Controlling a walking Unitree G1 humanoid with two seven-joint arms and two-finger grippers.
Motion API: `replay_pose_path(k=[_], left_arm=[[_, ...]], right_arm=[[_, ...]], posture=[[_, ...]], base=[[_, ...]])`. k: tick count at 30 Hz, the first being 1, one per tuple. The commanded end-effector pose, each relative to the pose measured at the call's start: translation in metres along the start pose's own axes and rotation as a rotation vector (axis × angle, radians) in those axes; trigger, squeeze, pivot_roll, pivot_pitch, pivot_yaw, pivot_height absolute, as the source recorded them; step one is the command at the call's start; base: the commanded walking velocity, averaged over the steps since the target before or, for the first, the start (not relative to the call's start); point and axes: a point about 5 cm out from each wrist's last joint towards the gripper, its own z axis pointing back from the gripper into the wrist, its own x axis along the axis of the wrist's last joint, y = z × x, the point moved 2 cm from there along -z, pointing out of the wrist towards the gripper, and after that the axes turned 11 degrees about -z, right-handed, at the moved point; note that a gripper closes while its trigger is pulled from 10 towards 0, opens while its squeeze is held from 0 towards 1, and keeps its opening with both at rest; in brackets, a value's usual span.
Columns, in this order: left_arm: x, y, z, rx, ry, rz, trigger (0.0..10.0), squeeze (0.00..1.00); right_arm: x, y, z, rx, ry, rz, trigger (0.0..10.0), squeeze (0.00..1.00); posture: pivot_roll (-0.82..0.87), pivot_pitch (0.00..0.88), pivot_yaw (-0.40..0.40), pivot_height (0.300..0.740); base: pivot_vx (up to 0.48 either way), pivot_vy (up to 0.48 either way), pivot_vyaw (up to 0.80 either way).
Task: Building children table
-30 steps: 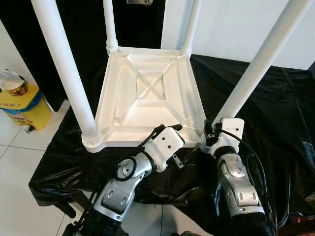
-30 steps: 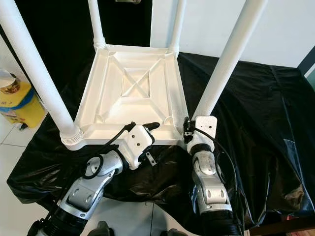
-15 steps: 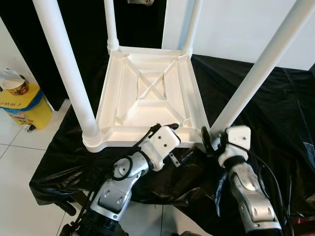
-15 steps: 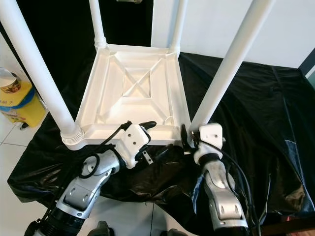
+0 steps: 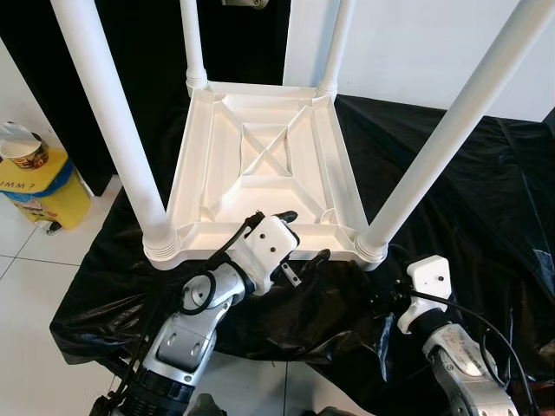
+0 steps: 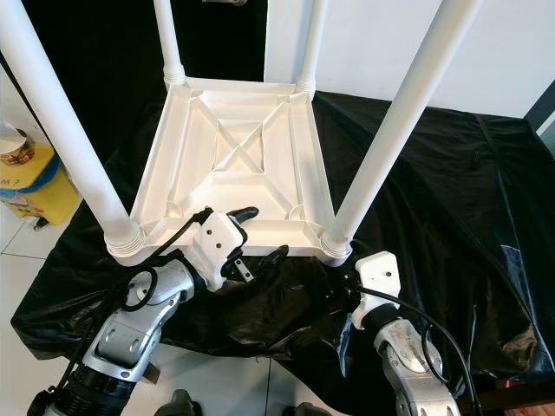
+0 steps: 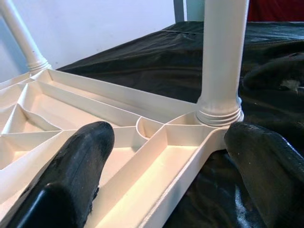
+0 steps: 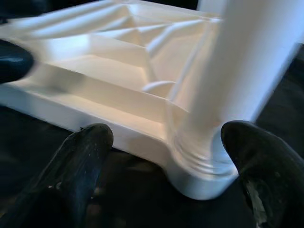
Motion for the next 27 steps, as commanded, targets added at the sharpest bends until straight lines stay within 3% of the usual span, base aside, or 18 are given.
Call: replay_pose_path(k=[1,6,9,12,19,23,27], left_arm=[[0.004,-0.002,0.001,-0.016,-0.015,0.010,10.0,0.00],[0.006,-0.001,0.004,-0.024,-0.017,0.011,10.0,0.00],[0.007,-0.001,0.005,-0.029,-0.017,0.012,10.0,0.00],[0.007,-0.001,0.005,-0.029,-0.017,0.012,10.0,0.00],[0.011,-0.016,0.013,-0.068,-0.008,0.051,10.0,0.00],[0.012,-0.019,0.015,-0.072,-0.005,0.059,10.0,0.00],[0.012,-0.027,0.031,-0.084,0.022,0.090,10.0,0.00]], right_arm=[[-0.004,0.005,0.002,0.040,0.028,-0.024,10.0,0.00],[-0.007,0.031,-0.006,0.207,0.061,-0.086,10.0,0.00],[-0.006,0.036,-0.011,0.244,0.058,-0.096,10.0,0.00],[-0.006,0.036,-0.011,0.244,0.058,-0.096,10.0,0.00],[0.004,0.035,-0.056,0.202,-0.020,-0.125,10.0,0.00],[0.005,0.034,-0.061,0.188,-0.029,-0.132,10.0,0.00],[0.008,0.022,-0.076,0.124,-0.052,-0.126,10.0,0.00]], posture=[[0.11,0.089,-0.083,0.740],[0.13,0.091,-0.078,0.740],[0.14,0.092,-0.081,0.740],[0.14,0.092,-0.081,0.740],[0.17,0.097,-0.102,0.740],[0.18,0.099,-0.103,0.740],[0.19,0.108,-0.115,0.740]], base=[[0.000,0.000,0.00],[0.000,0.000,0.00],[0.000,0.000,0.00],[0.000,0.000,0.00],[0.000,0.000,0.00],[0.000,0.000,0.00],[0.000,0.000,0.00]])
